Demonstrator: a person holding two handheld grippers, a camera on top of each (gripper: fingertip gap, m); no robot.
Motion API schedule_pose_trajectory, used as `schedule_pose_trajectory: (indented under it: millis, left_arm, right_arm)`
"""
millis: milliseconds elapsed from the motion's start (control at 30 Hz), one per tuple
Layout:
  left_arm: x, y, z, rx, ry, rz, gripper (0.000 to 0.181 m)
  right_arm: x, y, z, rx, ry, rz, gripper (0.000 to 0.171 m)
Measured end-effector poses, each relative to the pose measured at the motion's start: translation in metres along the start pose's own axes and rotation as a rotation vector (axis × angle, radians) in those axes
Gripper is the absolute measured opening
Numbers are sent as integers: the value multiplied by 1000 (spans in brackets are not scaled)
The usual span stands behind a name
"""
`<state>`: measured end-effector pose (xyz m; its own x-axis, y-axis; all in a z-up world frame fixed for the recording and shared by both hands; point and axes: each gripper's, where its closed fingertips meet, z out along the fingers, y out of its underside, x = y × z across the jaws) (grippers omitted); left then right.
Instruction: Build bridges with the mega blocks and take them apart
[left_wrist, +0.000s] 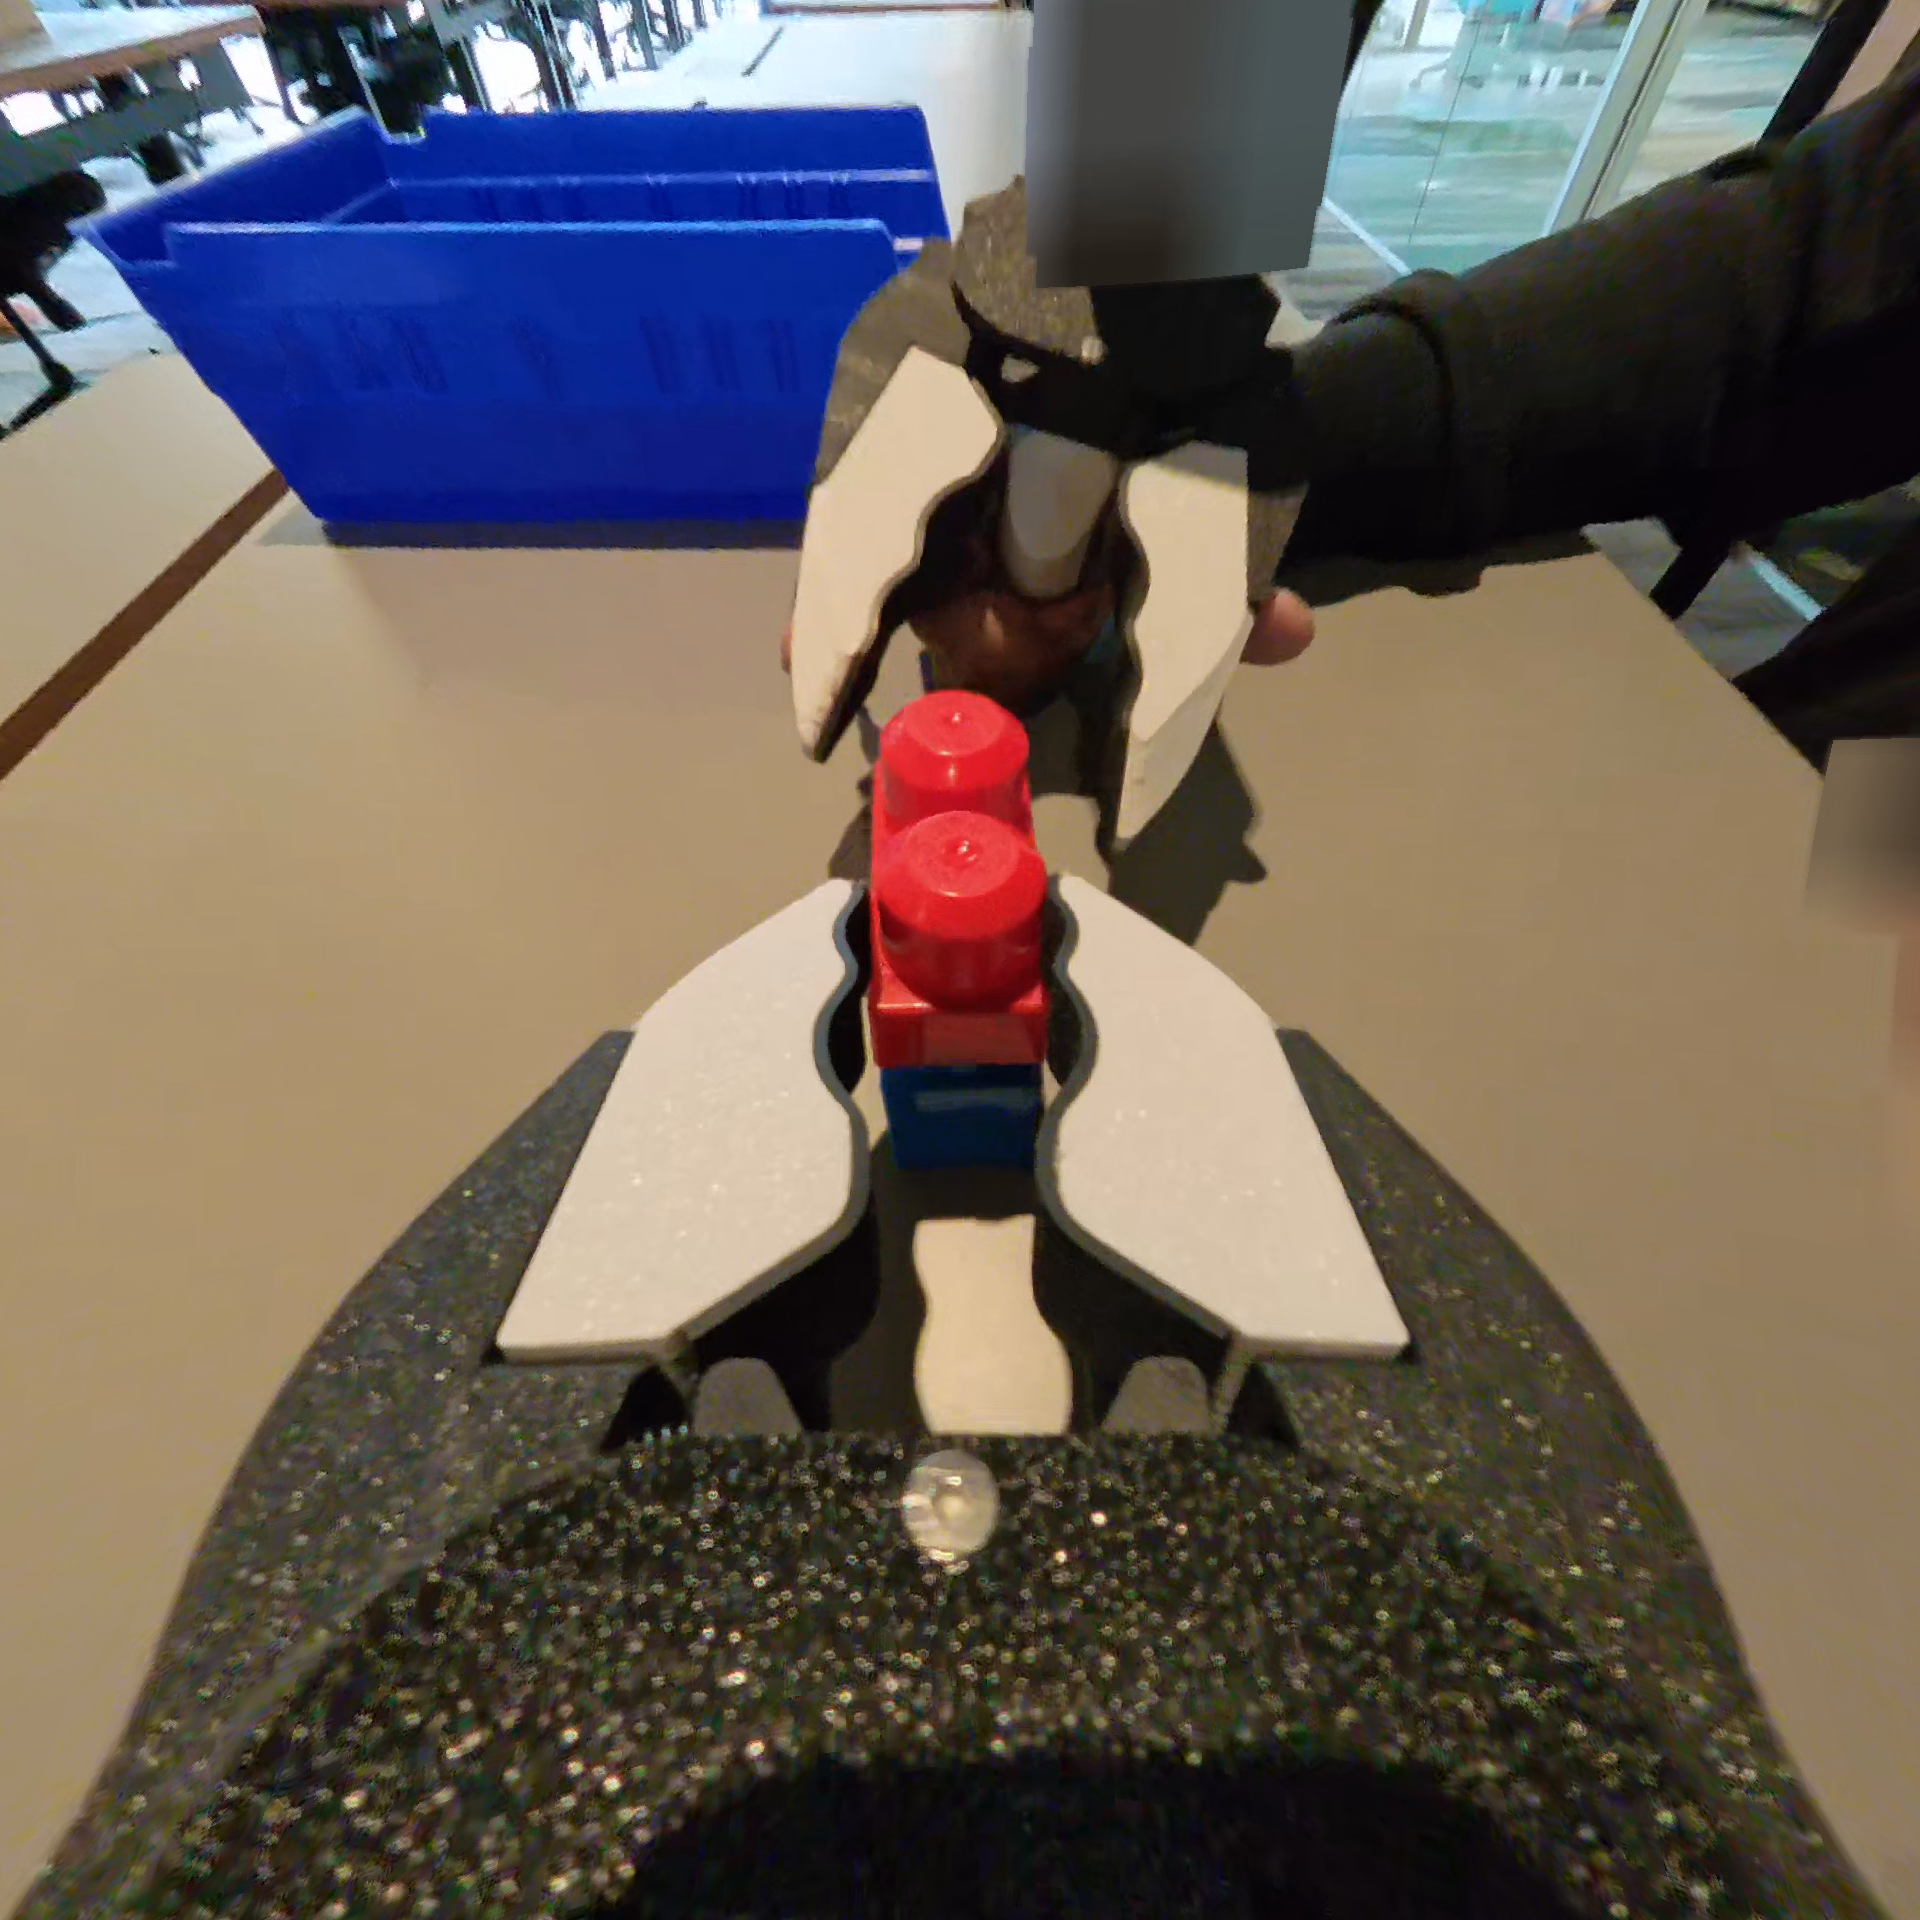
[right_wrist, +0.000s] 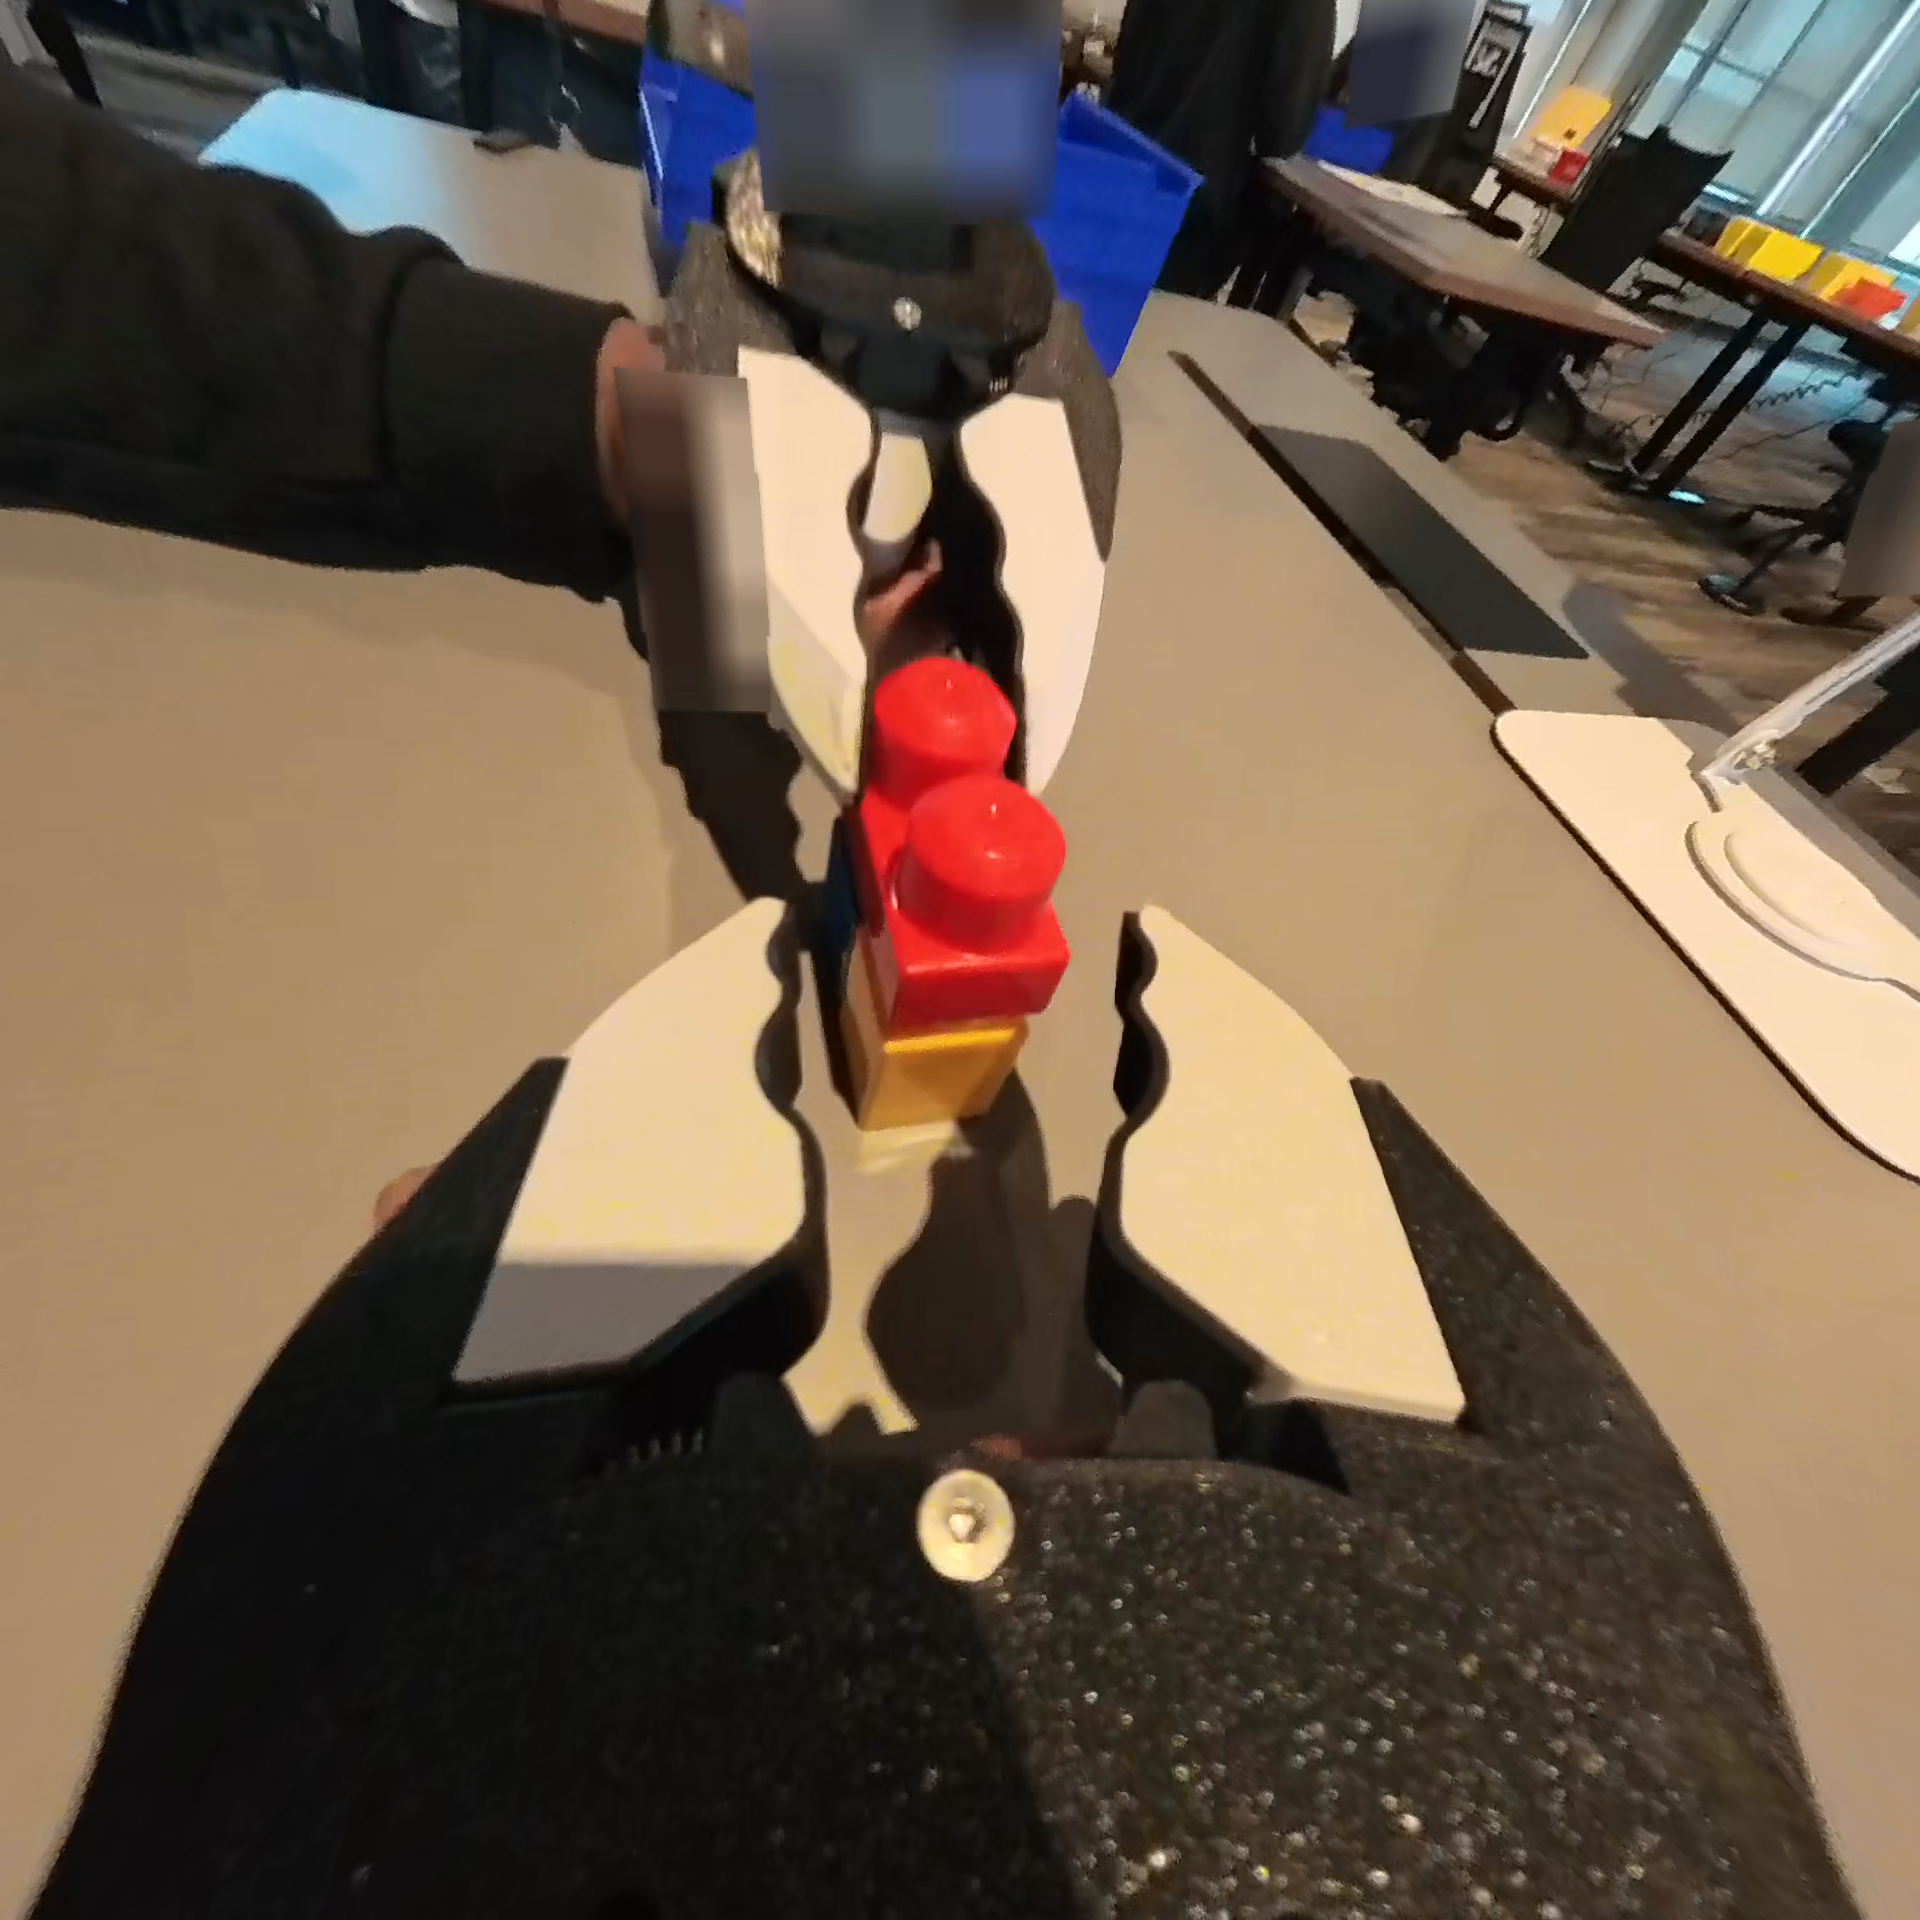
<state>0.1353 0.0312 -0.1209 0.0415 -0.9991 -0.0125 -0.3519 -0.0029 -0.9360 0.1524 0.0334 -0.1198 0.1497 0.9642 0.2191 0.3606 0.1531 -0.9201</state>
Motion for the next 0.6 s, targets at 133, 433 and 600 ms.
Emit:
schedule_pose_trajectory:
  millis: [133,433,600]
  left_arm:
    - [-2,0,1,-1,-1,-18,30]
    - [-3,0,1,-5,-9,-28,30]
    - [-4,2,1,-15,-15,-67,30]
  right_arm:
    - [4,-4,0,30,-1,27,53]
    - [7,-11,-2,90,-55,91,28]
    - [8,-9,0,75,-108,177,27]
